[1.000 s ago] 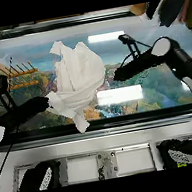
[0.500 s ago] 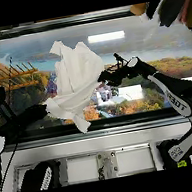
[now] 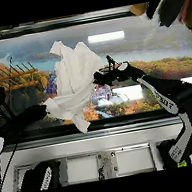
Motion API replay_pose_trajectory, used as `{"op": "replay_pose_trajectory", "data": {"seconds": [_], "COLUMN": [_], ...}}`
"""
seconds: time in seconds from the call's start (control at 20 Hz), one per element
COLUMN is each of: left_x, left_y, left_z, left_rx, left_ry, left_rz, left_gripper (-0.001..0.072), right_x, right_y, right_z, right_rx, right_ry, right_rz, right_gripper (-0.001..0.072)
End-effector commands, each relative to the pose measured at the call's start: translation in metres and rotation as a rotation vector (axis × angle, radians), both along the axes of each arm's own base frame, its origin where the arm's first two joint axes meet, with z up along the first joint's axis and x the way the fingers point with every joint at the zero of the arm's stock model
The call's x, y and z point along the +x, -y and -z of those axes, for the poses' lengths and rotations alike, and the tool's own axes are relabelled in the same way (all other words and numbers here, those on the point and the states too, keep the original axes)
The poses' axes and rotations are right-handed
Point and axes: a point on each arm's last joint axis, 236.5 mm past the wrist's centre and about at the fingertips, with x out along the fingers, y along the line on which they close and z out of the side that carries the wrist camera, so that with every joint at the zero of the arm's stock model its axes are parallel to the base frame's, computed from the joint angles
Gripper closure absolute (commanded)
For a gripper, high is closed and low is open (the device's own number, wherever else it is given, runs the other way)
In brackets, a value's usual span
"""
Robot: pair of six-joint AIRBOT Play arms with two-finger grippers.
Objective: Fold the clothes and pants, and hang the long-sleeved shirts on hangers.
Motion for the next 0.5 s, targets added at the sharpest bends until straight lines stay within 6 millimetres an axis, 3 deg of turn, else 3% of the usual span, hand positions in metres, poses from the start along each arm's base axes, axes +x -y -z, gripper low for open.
{"op": "replay_pose_trajectory", "data": {"seconds": [0.0, 0.1, 0.2, 0.35, 0.45], "left_x": [0.008, 0.007, -0.01, -0.049, -0.074], "left_y": [0.0, 0.007, 0.028, 0.073, 0.095], "left_z": [-0.045, -0.107, -0.172, -0.253, -0.29], "left_rx": [0.0, 0.002, -0.006, -0.085, -0.15], "left_ry": [0.098, 0.215, 0.341, 0.524, 0.611], "left_rz": [0.001, 0.032, 0.115, 0.289, 0.388], "left_gripper": [0.0696, 0.0696, 0.0696, 0.0696, 0.0696], "right_x": [0.01, 0.025, 0.018, -0.033, -0.076], "right_y": [0.024, 0.077, 0.125, 0.159, 0.169], "right_z": [-0.057, -0.147, -0.263, -0.429, -0.503], "right_rx": [-0.109, -0.304, -0.467, -0.539, -0.514], "right_ry": [0.194, 0.397, 0.627, 0.976, 1.156], "right_rz": [-0.136, -0.186, -0.168, -0.037, 0.053], "right_gripper": [0.07, 0.07, 0.07, 0.07, 0.07]}}
